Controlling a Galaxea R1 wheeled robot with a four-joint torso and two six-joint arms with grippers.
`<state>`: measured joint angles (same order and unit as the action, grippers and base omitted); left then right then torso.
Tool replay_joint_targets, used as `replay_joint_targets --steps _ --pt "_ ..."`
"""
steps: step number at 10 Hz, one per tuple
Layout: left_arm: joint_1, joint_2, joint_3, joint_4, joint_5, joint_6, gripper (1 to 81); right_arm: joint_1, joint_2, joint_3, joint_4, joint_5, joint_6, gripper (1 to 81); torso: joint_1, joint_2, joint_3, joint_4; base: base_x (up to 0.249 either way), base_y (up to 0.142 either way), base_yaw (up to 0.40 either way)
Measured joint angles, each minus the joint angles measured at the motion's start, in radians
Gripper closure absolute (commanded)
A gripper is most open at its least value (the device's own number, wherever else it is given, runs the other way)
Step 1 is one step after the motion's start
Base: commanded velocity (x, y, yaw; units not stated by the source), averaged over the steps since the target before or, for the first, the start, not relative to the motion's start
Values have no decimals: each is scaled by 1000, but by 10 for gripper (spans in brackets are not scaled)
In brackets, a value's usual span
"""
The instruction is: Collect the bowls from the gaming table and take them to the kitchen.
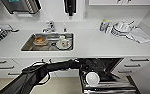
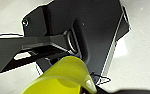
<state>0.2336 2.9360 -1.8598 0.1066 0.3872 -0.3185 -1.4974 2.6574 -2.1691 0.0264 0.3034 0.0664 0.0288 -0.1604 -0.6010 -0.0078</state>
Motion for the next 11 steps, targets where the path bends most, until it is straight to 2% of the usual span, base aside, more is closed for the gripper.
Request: replay_joint_targets --steps 3,6,7,9,11 --pt "5 -13 6 0 0 0 10 -1 0 0 0 0 -1 811 0 0 0 0 0 0 0" --pt "67 -66 47 3 20 0 10 5 -6 12 0 -2 1 811 0 0 0 0 0 0 0" --pt "90 -95 96 16 37 0 10 13 -17 35 0 -2 1 811 0 0 0 0 0 0 0" --pt "155 -187 220 73 68 1 10 46 -80 147 0 -8 1 811 0 0 0 0 0 0 0" --pt "265 -326 303 134 95 3 10 86 -160 287 0 -15 1 811 0 0 0 0 0 0 0"
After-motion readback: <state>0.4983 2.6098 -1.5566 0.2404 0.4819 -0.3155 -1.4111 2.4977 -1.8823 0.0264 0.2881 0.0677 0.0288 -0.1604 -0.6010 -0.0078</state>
